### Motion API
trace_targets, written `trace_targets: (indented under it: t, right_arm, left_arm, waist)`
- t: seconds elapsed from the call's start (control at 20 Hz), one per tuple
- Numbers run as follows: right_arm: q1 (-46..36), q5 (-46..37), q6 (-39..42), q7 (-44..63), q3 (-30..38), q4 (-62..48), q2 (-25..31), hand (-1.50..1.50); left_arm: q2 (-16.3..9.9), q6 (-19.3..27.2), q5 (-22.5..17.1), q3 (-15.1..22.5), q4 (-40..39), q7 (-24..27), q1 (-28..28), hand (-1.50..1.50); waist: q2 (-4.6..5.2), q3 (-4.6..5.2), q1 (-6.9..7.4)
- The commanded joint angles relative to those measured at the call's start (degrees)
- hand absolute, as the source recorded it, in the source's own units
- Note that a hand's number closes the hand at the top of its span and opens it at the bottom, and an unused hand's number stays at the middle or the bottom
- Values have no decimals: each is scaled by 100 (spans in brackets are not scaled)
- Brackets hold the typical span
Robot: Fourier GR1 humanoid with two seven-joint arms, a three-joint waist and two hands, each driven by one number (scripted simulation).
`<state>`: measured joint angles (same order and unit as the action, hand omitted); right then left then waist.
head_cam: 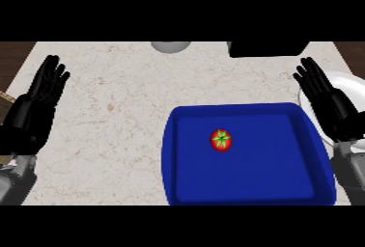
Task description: Pick the tomato from the tray and place it in the plate
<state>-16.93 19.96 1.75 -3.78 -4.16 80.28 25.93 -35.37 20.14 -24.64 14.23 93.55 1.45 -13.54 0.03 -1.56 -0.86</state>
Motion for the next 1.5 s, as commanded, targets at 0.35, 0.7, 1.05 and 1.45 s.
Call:
trace_targets:
  t: [0.35,0.7,1.05,1.45]
  right_arm:
    - [-504,-1860,-1410,118,413,-348,1184,150]
    - [467,-1443,-2240,-1244,686,283,-428,-150]
    - [966,-2426,-1708,271,-42,1290,438,-150]
    - [100,-2918,-233,2675,-1031,1946,1269,-150]
  left_arm:
    - [930,-39,-421,834,-893,-874,1076,0]
    - [1241,-214,-273,765,-1209,-876,1101,0]
    - [1417,-118,3,798,-1003,-1034,1265,0]
    - [1684,-82,226,930,-1224,-816,1226,0]
  waist:
    - [83,204,-12]
    - [-8,155,53]
    - [-27,165,51]
    - [-26,172,104]
